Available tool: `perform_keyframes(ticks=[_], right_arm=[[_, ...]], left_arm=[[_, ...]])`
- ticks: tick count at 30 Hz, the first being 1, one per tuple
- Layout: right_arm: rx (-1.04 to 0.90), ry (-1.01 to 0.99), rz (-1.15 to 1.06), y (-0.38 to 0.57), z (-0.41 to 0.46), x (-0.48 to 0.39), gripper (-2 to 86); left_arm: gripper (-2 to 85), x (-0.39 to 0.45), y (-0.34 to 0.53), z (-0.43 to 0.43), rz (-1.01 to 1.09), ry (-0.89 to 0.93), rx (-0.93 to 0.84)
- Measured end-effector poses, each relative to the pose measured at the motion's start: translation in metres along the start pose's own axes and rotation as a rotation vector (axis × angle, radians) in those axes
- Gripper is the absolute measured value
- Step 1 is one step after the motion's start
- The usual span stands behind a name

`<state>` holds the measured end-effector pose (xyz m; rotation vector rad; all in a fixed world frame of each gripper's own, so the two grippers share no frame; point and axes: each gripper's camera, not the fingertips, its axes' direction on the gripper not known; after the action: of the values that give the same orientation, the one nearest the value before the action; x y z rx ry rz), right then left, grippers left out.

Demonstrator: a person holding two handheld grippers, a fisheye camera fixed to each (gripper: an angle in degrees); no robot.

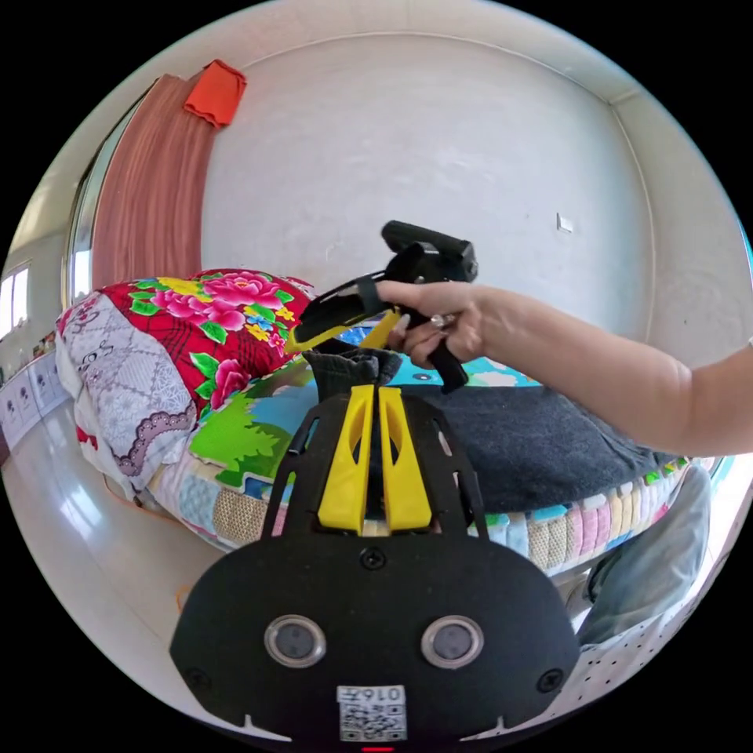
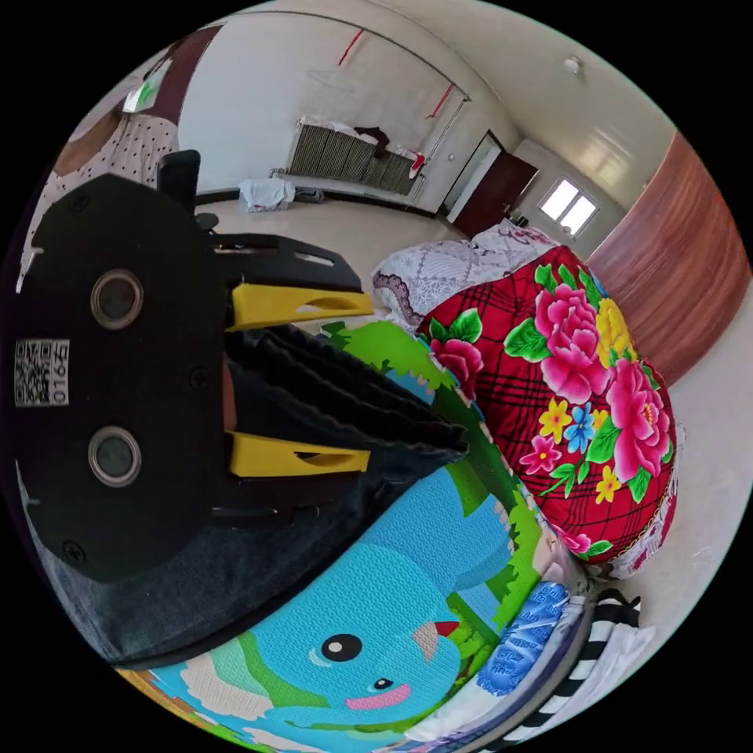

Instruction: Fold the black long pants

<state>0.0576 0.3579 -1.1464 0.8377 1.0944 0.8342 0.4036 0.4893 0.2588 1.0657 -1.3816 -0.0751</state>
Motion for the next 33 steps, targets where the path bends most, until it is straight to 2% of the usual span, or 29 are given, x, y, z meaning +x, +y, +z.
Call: perform_keyframes(ticks=[2,6,11,15,20,26,33], right_arm=[[-0.039,0.078,-0.020,-0.002,0.007,-0.002,18.7],[-0.098,0.347,-0.088,0.005,0.026,-0.003,8.3],[-0.089,0.422,-0.223,0.039,0.008,0.005,4.6],[-0.047,0.413,-0.229,0.081,-0.049,0.032,3.6],[0.046,0.380,-0.162,0.150,-0.150,0.079,3.1],[0.116,0.496,-0.038,0.266,-0.288,0.128,2.7],[0.091,0.661,0.119,0.420,-0.390,0.207,2.3]], left_arm=[[-0.9,0.027,0.010,0.006,0.021,0.015,0.002],[-0.9,0.067,0.023,0.018,0.058,0.013,-0.011],[-0.9,0.122,0.034,0.025,0.094,0.158,0.053],[-0.9,0.176,0.027,0.032,0.140,0.324,0.116],[-0.9,0.303,-0.018,0.042,0.370,0.537,0.201],[-0.9,0.458,-0.067,0.062,0.430,0.868,0.184],[-0.9,0.645,-0.059,0.091,0.444,0.964,0.118]])
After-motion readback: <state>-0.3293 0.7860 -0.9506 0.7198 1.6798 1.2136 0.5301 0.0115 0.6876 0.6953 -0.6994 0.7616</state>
